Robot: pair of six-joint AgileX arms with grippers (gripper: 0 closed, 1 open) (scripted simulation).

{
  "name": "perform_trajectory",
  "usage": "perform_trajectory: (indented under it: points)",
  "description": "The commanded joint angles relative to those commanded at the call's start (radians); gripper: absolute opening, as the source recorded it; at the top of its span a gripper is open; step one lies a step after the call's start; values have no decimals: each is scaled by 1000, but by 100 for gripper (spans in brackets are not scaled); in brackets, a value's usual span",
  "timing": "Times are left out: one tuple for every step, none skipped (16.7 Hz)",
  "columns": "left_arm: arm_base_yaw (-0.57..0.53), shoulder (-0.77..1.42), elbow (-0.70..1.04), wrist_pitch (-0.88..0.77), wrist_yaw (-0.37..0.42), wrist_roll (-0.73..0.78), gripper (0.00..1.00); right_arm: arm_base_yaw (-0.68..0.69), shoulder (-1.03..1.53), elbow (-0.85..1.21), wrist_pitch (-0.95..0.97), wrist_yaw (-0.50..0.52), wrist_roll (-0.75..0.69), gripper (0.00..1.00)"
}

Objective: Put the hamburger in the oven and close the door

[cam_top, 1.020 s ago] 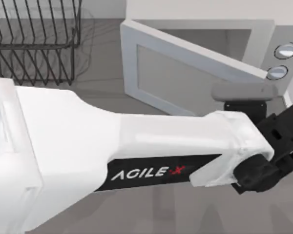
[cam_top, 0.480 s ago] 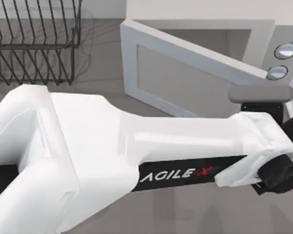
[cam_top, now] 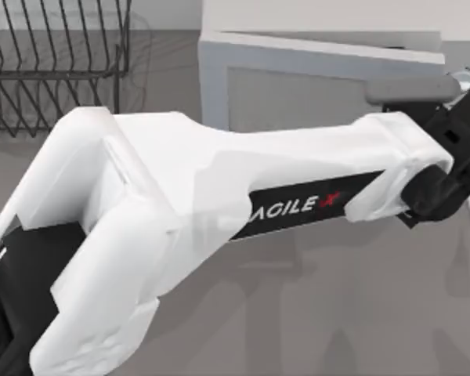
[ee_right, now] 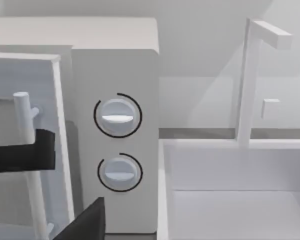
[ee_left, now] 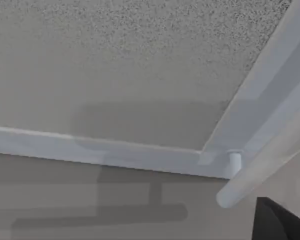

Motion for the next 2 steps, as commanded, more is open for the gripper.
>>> perform_trajectory:
  points:
    - [13,12,16,5,8,14,0,0,0,0,0,0,0,100]
    - [18,18,23,7,11,20,0,0,0,0,0,0,0,100]
